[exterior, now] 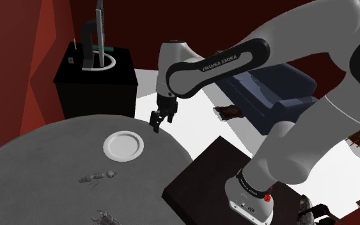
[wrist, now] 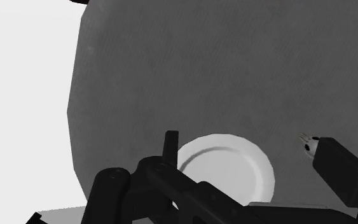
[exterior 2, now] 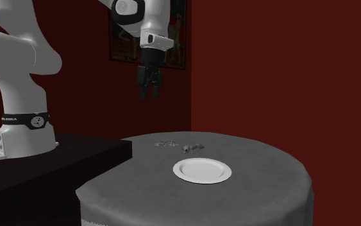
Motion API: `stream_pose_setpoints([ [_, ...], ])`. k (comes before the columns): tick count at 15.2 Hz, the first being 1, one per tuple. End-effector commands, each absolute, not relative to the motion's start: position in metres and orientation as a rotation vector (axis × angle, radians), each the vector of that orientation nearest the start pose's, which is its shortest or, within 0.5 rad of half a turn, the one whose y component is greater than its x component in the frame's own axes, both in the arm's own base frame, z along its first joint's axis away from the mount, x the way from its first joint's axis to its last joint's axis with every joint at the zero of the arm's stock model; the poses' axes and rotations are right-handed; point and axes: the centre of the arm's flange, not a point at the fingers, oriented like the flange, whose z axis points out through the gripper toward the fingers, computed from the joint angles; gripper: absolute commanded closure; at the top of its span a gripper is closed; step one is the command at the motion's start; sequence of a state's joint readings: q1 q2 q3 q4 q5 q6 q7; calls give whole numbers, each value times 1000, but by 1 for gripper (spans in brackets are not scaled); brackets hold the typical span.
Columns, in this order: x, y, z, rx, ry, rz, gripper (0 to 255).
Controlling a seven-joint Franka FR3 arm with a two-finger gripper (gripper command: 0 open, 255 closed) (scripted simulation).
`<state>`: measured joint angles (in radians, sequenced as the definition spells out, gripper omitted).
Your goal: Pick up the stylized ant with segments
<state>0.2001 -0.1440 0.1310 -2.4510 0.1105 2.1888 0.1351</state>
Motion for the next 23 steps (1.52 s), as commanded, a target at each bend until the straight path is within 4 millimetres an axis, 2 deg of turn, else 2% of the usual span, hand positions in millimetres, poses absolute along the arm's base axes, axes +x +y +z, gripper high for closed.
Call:
stream_pose_setpoints([
  [1, 436, 168, 327, -3082, -229, 196, 0],
  [12, 479, 271, 240, -3030, -426, 163, 0],
  [23, 509, 383, 159, -2966, -617, 130, 0],
])
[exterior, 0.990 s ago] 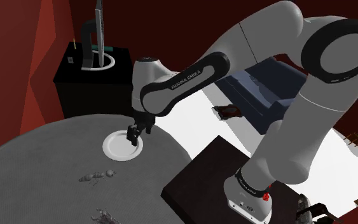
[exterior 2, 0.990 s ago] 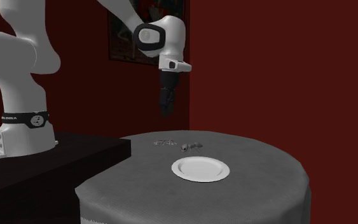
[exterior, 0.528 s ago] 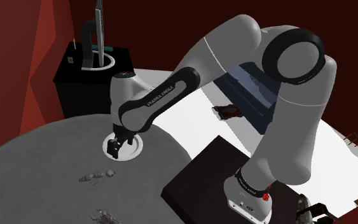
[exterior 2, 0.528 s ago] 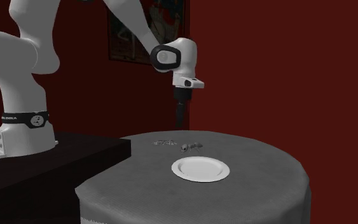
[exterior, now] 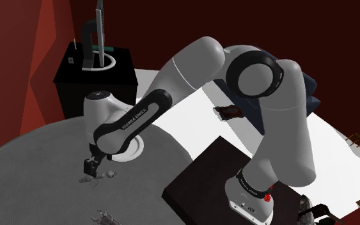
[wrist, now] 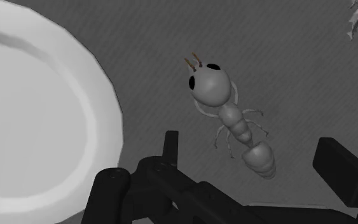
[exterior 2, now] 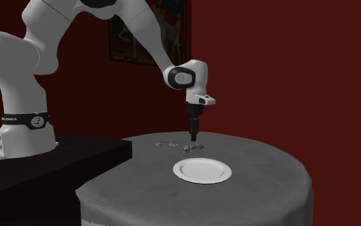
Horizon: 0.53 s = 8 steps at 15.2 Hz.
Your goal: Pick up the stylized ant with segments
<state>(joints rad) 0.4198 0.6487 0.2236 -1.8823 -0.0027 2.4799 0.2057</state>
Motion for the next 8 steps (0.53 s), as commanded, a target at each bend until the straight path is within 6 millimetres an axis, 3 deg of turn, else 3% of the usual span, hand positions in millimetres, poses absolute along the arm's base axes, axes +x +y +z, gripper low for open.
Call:
stream_pose_setpoints([
  [1, 512, 393, 152, -2959, -634, 127, 0],
  [8, 513, 398, 117, -2956, -642, 125, 0],
])
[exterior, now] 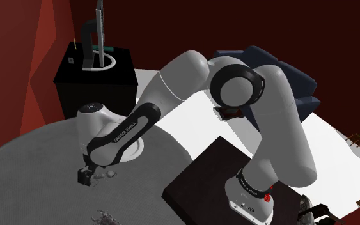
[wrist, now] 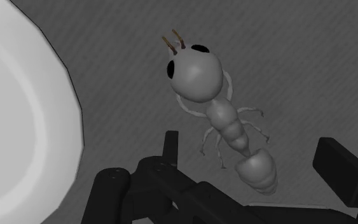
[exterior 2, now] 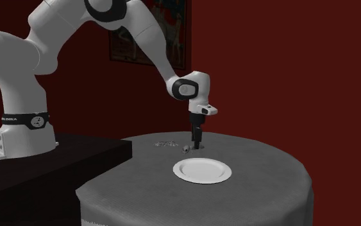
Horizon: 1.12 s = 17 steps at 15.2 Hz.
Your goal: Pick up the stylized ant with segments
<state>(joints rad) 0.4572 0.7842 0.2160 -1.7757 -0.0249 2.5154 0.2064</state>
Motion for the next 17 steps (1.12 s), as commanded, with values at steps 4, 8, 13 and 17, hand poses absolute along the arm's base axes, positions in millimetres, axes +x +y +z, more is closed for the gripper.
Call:
stream_pose_setpoints([
  [4, 513, 398, 108, -2956, -642, 126, 255],
  [8, 513, 397, 108, -2956, -642, 126, 255],
  [13, 513, 398, 108, -2956, -642, 125, 255],
  [17, 513, 398, 130, -2956, -642, 125, 255],
])
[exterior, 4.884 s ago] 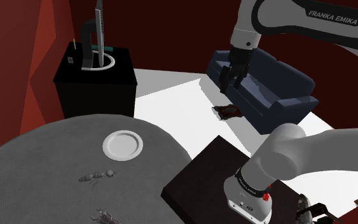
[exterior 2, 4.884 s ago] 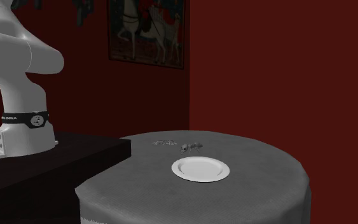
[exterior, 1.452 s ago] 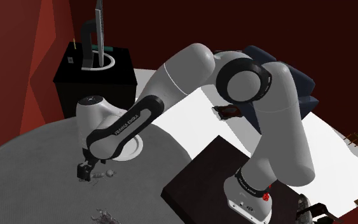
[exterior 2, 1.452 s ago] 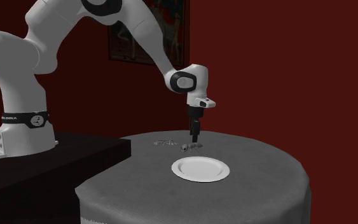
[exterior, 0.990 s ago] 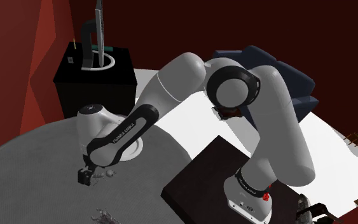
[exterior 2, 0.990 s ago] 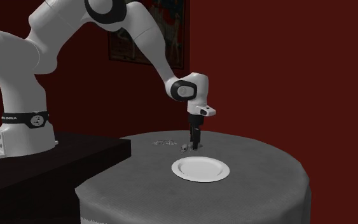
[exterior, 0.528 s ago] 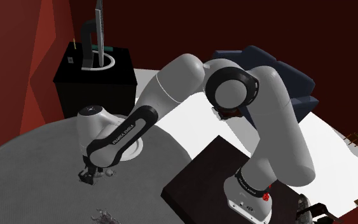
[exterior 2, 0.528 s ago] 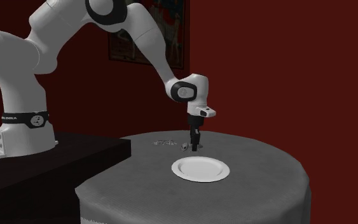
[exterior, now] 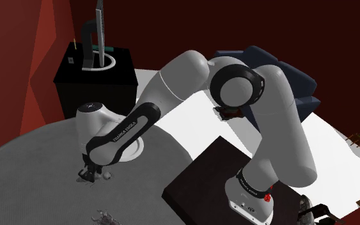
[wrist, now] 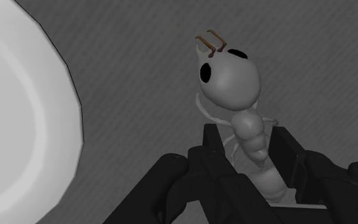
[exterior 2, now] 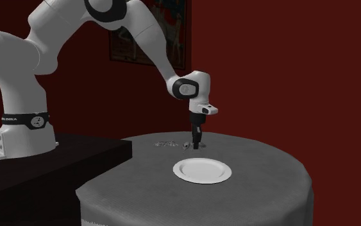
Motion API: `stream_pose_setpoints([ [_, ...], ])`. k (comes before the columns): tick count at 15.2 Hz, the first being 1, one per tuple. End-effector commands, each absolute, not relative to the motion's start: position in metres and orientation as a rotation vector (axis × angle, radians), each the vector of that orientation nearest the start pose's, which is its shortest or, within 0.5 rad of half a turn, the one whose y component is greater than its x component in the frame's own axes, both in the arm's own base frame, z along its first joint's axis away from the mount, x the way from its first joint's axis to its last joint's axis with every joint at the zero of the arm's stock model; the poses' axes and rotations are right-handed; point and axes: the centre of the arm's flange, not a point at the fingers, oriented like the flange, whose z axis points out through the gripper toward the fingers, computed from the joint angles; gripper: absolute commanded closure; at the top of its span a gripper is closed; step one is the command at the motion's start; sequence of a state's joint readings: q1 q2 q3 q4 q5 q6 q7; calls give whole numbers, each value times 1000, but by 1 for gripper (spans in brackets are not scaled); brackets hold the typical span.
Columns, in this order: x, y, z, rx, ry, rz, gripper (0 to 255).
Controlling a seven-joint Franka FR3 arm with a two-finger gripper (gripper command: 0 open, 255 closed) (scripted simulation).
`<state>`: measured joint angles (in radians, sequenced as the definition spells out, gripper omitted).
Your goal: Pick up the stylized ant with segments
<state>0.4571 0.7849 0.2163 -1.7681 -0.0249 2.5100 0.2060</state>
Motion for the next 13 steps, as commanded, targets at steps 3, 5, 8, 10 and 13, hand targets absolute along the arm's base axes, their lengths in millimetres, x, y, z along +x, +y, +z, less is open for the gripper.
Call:
stream_pose_setpoints([
  [3, 513, 398, 145, -2956, -642, 125, 255],
  [5, 513, 398, 156, -2956, -642, 125, 255],
  [8, 513, 398, 172, -2956, -642, 125, 255],
  [10, 513, 398, 182, -2956, -642, 125, 255],
  [13, 513, 398, 188, -2956, -642, 125, 255],
])
